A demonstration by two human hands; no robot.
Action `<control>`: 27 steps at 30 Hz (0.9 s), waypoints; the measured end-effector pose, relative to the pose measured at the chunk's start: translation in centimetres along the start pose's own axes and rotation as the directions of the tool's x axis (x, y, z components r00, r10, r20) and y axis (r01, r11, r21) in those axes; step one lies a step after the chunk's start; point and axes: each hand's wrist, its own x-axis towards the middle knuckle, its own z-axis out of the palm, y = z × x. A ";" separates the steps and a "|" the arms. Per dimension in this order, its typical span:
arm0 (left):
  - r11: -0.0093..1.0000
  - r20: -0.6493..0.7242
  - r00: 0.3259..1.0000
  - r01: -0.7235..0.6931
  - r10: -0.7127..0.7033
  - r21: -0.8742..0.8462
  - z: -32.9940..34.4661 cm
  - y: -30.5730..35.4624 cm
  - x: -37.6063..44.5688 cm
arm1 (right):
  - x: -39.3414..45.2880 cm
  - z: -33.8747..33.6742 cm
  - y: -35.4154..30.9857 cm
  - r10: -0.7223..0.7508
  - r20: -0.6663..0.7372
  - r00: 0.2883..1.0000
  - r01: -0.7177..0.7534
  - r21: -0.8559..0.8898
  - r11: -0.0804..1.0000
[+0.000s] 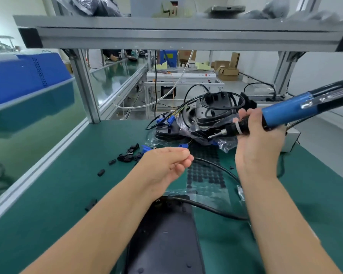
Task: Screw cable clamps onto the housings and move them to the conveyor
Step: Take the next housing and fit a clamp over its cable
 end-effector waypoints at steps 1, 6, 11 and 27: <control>0.998 -0.002 1.000 0.007 -0.008 -0.055 0.0 0.0 0.1 | -0.3 0.2 0.3 0.020 0.021 1.000 -0.020 0.010 1.000; 0.931 -0.014 0.997 0.062 -0.072 -0.358 0.1 0.1 0.2 | -2.4 0.4 1.0 0.187 0.131 0.974 -0.198 0.077 0.977; 0.832 0.008 0.998 0.060 -0.066 -0.552 0.2 -0.2 -0.7 | -4.0 0.8 1.0 0.214 0.157 0.964 -0.237 0.144 0.961; 0.838 -0.114 0.976 -0.217 0.185 -0.501 1.0 -1.7 -2.9 | -5.9 1.1 0.5 0.156 0.136 0.978 -0.178 0.165 0.970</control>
